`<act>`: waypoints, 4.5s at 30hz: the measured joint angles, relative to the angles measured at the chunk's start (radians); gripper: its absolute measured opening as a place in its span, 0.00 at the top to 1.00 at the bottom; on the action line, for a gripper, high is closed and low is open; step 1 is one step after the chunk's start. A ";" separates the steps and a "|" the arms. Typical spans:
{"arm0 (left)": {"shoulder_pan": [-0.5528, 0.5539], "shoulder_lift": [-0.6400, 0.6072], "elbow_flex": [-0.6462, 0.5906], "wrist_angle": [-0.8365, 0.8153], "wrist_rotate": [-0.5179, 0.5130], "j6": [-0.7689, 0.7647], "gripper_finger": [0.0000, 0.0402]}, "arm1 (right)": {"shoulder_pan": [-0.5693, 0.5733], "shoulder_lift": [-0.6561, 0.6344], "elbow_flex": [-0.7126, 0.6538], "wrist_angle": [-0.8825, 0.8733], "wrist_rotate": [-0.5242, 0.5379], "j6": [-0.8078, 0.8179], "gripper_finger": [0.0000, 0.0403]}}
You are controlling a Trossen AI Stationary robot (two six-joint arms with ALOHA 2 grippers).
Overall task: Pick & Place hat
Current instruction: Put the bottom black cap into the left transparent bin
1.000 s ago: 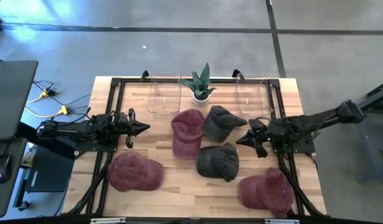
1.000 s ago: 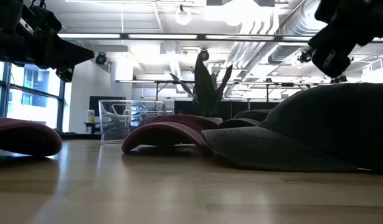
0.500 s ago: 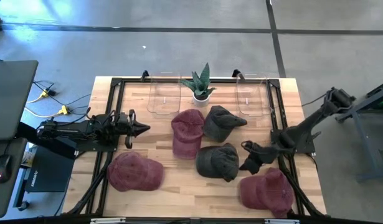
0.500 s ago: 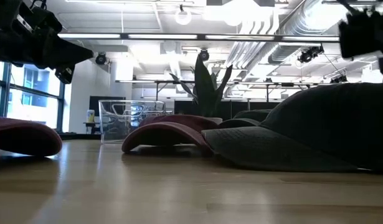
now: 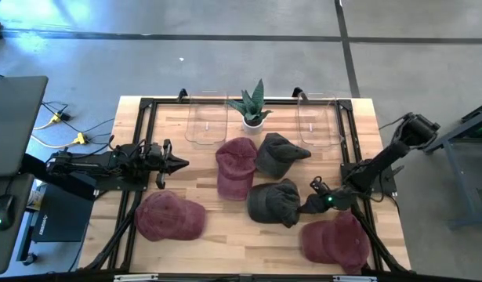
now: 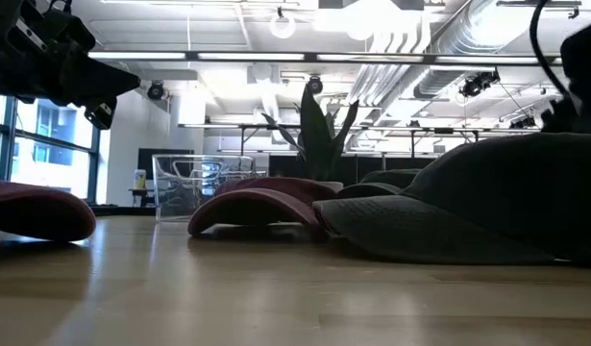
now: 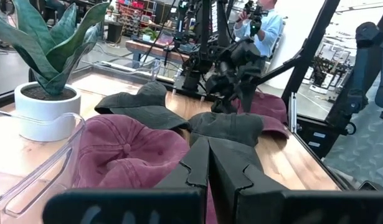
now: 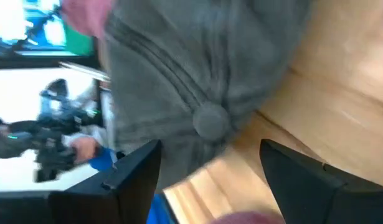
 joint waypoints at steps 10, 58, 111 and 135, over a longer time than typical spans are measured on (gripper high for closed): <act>0.000 0.000 0.000 0.001 -0.002 -0.004 1.00 | -0.026 0.158 0.039 0.214 0.048 -0.097 0.35; 0.000 1.188 0.425 0.760 0.367 0.315 1.00 | -0.483 0.149 1.126 -1.147 -0.757 -1.382 0.99; -0.092 1.900 1.188 0.434 0.806 0.448 0.30 | -0.342 0.253 1.100 -1.136 -0.620 -1.536 0.97; -0.093 2.004 1.328 0.432 0.582 0.389 0.30 | -0.318 0.250 1.100 -1.225 -0.581 -1.730 0.98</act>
